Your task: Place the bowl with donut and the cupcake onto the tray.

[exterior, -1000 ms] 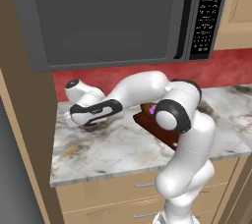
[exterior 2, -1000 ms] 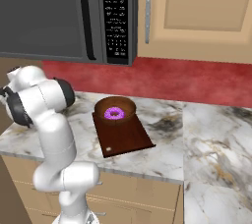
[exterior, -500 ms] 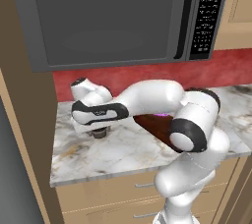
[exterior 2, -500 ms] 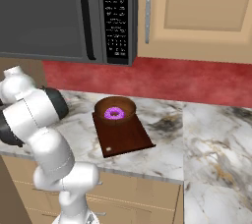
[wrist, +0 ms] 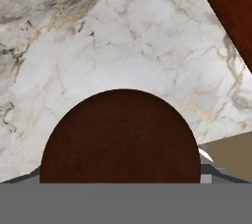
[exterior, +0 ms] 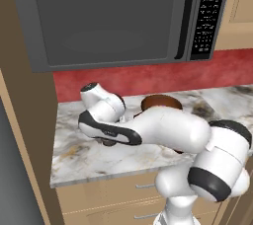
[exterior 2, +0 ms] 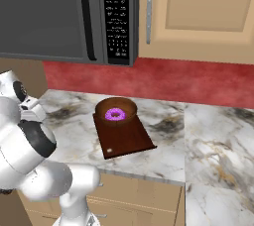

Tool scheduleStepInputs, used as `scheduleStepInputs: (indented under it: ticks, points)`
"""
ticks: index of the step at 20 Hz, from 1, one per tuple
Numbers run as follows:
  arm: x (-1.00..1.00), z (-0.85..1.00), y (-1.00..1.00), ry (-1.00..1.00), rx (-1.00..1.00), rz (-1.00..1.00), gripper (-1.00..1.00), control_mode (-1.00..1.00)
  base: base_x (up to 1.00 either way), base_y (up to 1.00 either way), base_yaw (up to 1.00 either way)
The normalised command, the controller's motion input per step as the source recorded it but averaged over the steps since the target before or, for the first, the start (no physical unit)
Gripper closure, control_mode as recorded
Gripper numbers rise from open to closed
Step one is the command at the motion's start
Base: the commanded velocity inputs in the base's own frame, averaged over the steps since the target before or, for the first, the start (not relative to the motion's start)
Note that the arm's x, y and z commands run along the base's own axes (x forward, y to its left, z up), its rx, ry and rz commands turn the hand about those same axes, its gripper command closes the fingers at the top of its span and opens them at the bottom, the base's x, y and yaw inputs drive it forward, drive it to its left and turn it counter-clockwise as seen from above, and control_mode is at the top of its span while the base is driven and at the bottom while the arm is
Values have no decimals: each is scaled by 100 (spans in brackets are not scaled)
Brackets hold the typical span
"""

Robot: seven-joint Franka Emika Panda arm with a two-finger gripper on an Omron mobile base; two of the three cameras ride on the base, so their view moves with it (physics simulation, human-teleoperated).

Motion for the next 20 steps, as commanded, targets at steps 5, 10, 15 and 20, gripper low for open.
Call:
scheduleStepInputs:
  ticks: [5, 10, 15, 20]
  points:
    - [-62, 14, -53, -2, 0, 4, 100, -100, 0, 0, 0]
    - [-31, 0, -70, -2, 0, 12, 100, -100, 0, 0, 0]
    - [-5, 8, -73, -1, 0, 19, 100, -100, 0, 0, 0]
    - [9, 5, -65, 0, 2, 19, 100, -100, 0, 0, 0]
